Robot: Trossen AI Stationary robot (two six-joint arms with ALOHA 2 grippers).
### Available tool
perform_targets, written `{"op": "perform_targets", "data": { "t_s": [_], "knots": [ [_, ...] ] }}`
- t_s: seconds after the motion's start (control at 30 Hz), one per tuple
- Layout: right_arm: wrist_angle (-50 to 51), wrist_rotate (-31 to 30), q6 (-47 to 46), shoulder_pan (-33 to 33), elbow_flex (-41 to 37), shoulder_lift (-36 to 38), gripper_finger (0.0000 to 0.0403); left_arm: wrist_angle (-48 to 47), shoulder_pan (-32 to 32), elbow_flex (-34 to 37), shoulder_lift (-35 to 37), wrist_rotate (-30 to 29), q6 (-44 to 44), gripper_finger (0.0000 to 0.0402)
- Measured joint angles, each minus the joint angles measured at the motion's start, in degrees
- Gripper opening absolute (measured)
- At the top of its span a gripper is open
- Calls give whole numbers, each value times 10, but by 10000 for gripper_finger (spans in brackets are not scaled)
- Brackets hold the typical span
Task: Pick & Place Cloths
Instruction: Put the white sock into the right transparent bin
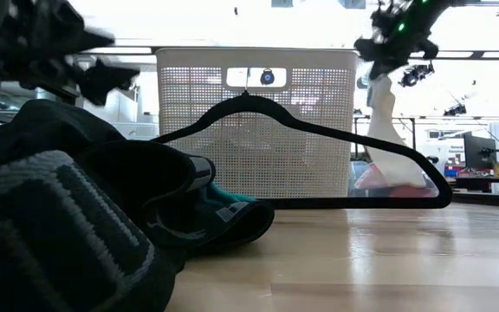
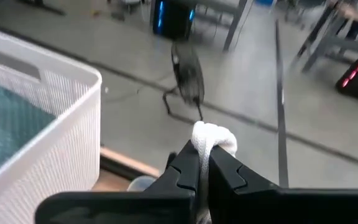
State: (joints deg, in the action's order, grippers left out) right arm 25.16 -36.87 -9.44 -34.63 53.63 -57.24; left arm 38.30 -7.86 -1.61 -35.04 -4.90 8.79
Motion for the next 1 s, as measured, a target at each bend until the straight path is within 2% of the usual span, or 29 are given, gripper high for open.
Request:
{"op": "perform_targets", "data": {
  "t_s": [0.17, 0.37, 0.43, 0.57, 0.77, 0.93, 1.0],
  "knots": [
    [-1, 52, -8, -55, 0, -67, 4, -54, 0, 6, 80, -9, 5, 319],
    [3, 169, -24, -106, 0, -145, 4, -104, 0, 7, 135, -8, 4, 319],
    [9, 192, -34, -112, 0, -168, 4, -118, 0, 7, 145, -8, 5, 319],
    [41, 196, -59, -113, 0, -209, 4, -134, 0, 8, 154, -8, 5, 319],
    [85, 235, -96, -113, 0, -255, 4, -146, 0, 8, 154, -11, 6, 319],
    [100, 297, -108, -113, 0, -303, 4, -145, 0, 8, 154, -12, 17, 319],
    [102, 294, -112, -112, 0, -326, 4, -146, 0, 8, 154, -12, 20, 319]
  ]
}}
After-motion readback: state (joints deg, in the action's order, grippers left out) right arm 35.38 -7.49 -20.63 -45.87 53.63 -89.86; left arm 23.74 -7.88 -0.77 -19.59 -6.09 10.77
